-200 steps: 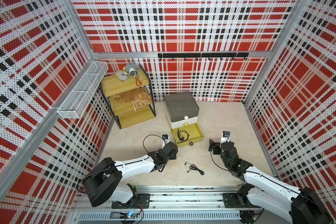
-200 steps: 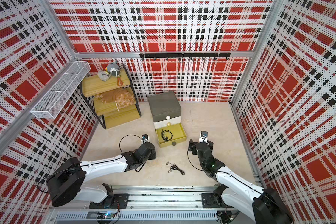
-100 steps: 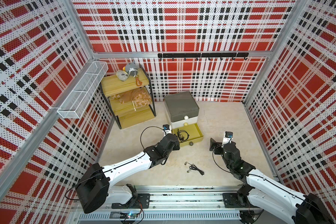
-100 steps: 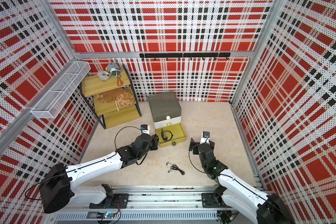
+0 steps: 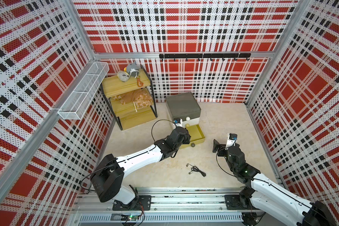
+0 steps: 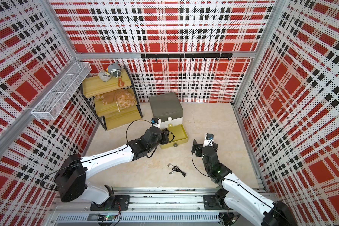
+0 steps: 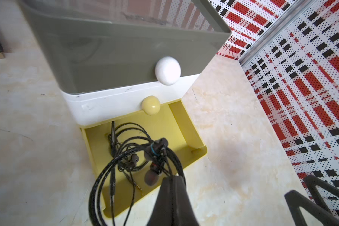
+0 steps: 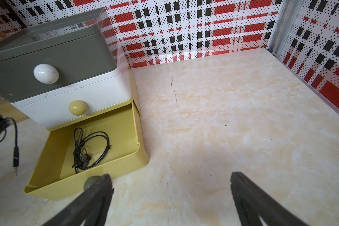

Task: Place the wired earphones into the drawer by color
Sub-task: Place the wired earphones in the drawer.

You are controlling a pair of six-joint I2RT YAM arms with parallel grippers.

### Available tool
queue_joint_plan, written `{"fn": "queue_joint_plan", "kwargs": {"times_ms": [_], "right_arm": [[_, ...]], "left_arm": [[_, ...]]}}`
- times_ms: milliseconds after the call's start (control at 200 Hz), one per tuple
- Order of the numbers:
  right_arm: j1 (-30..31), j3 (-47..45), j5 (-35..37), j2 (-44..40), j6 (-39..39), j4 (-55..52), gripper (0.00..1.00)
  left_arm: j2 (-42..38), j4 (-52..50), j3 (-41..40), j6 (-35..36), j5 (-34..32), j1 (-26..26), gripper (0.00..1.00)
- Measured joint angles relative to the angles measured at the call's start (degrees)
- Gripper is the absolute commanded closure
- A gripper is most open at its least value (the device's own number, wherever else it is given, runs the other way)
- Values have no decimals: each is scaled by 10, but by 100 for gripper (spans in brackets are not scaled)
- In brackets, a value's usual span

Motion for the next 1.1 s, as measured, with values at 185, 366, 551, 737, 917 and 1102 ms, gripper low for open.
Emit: {"fn": "queue_joint_plan", "kwargs": {"times_ms": [185, 366, 551, 737, 917, 1102], "right_arm": [[0, 0, 0, 0, 0, 0, 0], [0, 0, 0, 0, 0, 0, 0], [0, 0, 3, 0, -1, -1, 0], [0, 0, 4, 1, -1, 0, 0], [0, 0, 5, 5, -1, 0, 0], [0, 0, 7, 10, -2, 0, 0]], "left_arm": [[56, 16, 30, 6, 18, 4, 100], [90, 37, 34, 9, 34, 11, 100], [120, 48, 34, 15, 43, 20, 100], [128, 51, 34, 20, 41, 27, 100], [130, 59, 34, 27, 34, 33, 100], [144, 63, 33, 30, 31, 39, 100]]}}
